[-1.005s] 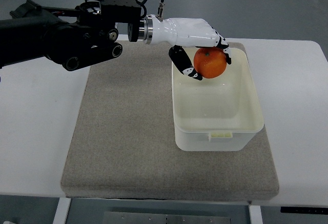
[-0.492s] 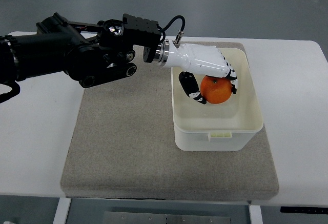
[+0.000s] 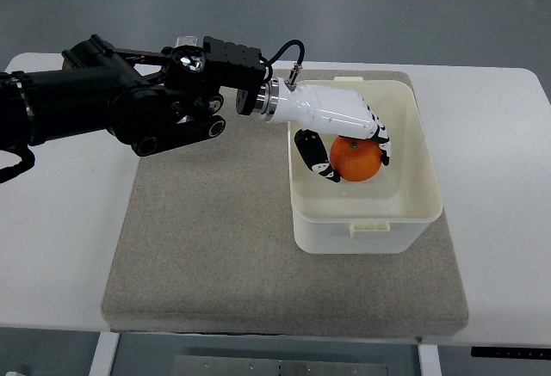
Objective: Put orange in box with left hand
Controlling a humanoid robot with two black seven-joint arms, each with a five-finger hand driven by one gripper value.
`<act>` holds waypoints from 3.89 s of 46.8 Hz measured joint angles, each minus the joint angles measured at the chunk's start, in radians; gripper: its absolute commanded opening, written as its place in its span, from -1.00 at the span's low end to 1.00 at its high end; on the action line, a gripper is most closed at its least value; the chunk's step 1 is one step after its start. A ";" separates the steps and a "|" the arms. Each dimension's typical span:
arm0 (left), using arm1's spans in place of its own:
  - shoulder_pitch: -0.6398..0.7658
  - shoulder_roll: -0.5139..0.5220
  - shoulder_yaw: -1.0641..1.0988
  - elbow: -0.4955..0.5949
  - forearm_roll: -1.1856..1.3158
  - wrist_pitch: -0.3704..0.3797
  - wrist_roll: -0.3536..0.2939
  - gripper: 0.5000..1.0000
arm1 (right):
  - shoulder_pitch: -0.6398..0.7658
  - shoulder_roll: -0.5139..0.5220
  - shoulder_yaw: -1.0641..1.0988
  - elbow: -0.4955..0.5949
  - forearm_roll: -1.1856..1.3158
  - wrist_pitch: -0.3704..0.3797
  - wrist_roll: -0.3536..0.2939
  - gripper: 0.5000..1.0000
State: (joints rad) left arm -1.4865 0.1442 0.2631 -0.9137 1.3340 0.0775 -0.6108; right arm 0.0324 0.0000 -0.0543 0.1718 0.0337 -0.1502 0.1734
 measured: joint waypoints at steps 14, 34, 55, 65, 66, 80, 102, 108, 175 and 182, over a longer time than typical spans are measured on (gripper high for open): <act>0.021 0.000 -0.004 0.000 -0.019 -0.006 0.000 0.83 | 0.001 0.000 0.000 0.000 0.000 0.000 0.000 0.70; 0.022 0.010 -0.064 -0.004 -0.019 0.002 0.000 0.83 | 0.000 0.000 0.000 0.000 0.000 0.000 0.000 0.70; 0.031 0.029 -0.191 0.262 -0.022 0.002 0.000 0.83 | 0.000 0.000 0.000 0.000 0.000 0.000 0.000 0.70; 0.037 0.072 -0.198 0.369 -0.062 0.012 0.000 0.83 | 0.000 0.000 0.000 0.000 0.000 0.000 0.000 0.70; 0.041 0.072 -0.197 0.384 -0.072 0.014 0.000 0.83 | 0.000 0.000 0.000 0.000 0.000 0.000 0.000 0.70; 0.142 0.067 -0.196 0.633 -0.265 0.031 0.000 0.86 | 0.001 0.000 0.000 0.000 0.000 0.000 0.000 0.70; 0.316 0.025 -0.221 0.756 -0.847 0.080 0.000 0.95 | 0.000 0.000 0.000 0.000 0.000 0.000 0.000 0.70; 0.331 0.017 -0.225 0.768 -1.106 0.014 0.000 0.95 | 0.000 0.000 0.000 0.000 0.000 0.000 0.000 0.70; 0.492 -0.056 -0.818 0.771 -1.477 -0.317 0.111 0.96 | 0.001 0.000 0.000 0.000 0.000 0.000 0.000 0.70; 0.492 -0.060 -0.819 0.770 -1.475 -0.314 0.111 0.96 | 0.000 0.000 0.000 0.000 0.000 0.000 0.001 0.70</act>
State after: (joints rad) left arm -0.9941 0.0847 -0.5563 -0.1437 -0.1413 -0.2369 -0.5002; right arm 0.0329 0.0000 -0.0538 0.1718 0.0337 -0.1503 0.1740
